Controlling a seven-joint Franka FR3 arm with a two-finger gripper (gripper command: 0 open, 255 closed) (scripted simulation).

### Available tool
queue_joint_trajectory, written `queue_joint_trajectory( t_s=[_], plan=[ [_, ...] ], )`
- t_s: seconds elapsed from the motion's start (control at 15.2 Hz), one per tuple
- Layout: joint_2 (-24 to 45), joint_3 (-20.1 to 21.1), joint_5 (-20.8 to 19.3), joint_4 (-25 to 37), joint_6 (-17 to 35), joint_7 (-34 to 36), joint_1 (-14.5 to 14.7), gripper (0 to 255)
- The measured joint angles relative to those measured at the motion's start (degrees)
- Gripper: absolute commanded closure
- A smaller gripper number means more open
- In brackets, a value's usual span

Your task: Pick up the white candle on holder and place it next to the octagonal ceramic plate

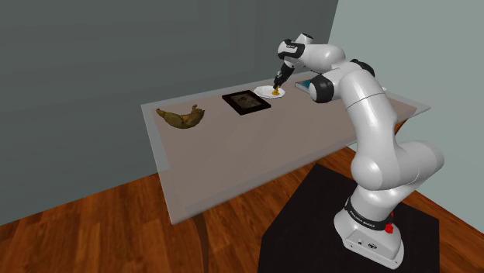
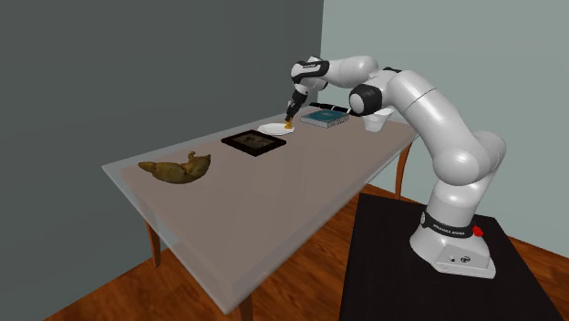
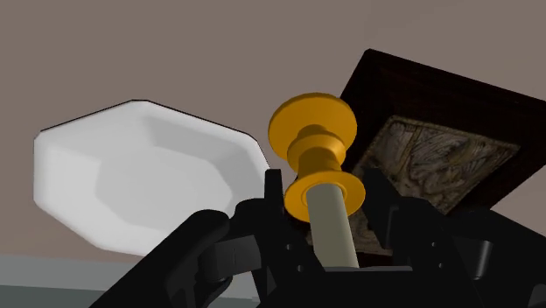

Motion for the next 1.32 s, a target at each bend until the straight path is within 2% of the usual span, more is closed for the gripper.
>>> queue_joint_trajectory(
  t_s=[0.73, 1.19, 1.25, 1.32],
  plan=[
    [2.81, 0.98, 1.40, -2.98, 5.26, -2.77, 0.04, 255],
    [3.23, 1.16, 1.64, -3.60, 6.28, -3.15, 0.21, 255],
    [3.23, 1.16, 1.64, -3.60, 6.28, -3.15, 0.21, 0],
    [3.23, 1.16, 1.64, -3.60, 6.28, -3.15, 0.21, 0]
  ],
)
